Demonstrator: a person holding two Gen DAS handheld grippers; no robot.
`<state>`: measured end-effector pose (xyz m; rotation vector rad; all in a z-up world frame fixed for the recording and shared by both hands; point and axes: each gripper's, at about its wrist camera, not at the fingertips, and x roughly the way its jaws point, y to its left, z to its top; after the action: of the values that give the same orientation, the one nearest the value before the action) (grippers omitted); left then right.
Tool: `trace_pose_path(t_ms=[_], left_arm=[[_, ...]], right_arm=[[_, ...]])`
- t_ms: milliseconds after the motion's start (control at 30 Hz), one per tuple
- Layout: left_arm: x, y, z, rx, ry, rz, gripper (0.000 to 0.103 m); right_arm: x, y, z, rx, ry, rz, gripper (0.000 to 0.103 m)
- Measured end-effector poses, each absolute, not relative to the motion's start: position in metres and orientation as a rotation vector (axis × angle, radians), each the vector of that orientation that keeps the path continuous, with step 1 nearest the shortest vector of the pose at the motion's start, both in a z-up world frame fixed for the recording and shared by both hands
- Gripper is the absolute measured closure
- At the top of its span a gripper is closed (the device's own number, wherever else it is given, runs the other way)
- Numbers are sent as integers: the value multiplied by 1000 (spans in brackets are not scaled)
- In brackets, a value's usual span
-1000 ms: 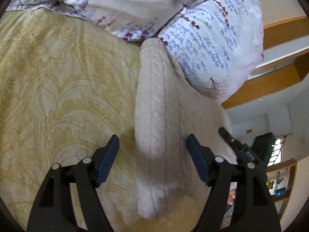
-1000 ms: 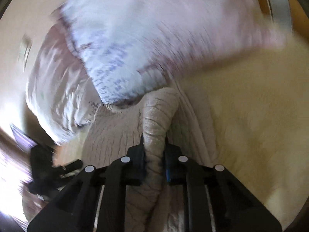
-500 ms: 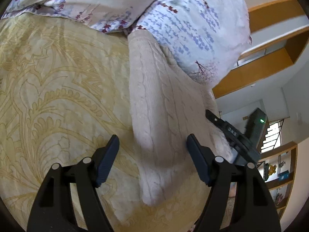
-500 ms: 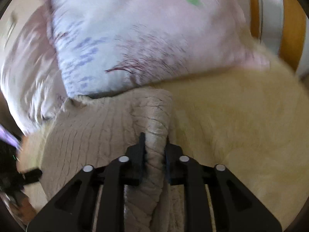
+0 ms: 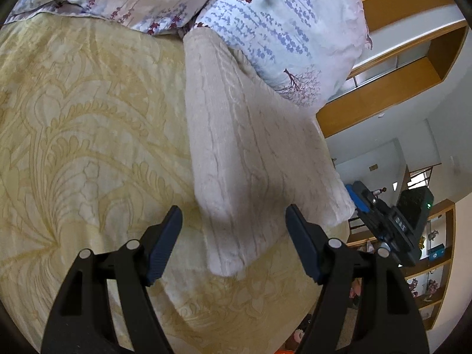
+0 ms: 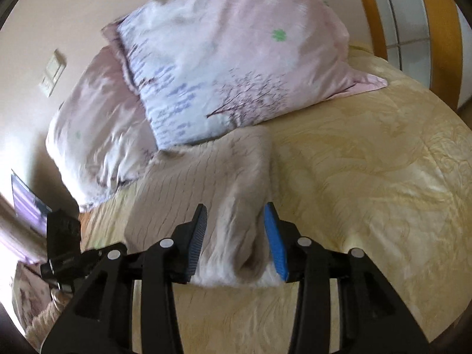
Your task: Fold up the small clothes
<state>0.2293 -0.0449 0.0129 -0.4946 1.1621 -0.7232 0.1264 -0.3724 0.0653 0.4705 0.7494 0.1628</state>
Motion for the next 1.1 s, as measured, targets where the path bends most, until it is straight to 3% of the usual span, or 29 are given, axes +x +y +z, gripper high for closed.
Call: trace_pose_path(t_ms=[100,133,167,367,533,600,700,867,900,1000,1100], left_arm=[[226,-47,9,-486,1171,-705,31],[224,-48,8,-483,1172,-704,32],[223,-49,9,-476,1164,-701,32],[217,-49,10,-471,1171,-732,37],[213,-51,9,-462,1179,-757,37],[212,-53,8,-454,1181,-761,37],[209,-58,6,-446,1191,-777,47],[206,-60,5,-437,1197,-784,47],[207,-61,5,-439,1198,-783,46],[209,-63,5,-439,1200,-790,43],[208,-65,5,-433,1199,-802,43]], right_arm=[[126,-362,57,429,784,148,61],[128,-360,52,420,799,146,72],[127,-358,48,413,804,145,90],[103,-369,74,447,644,130,92],[106,-368,48,393,748,44,92],[108,-374,31,423,790,25,92],[112,-378,16,439,813,11,91],[113,-387,23,514,822,38,89],[112,-390,27,551,809,61,86],[118,-401,35,661,768,104,64],[137,-407,34,712,782,111,61]])
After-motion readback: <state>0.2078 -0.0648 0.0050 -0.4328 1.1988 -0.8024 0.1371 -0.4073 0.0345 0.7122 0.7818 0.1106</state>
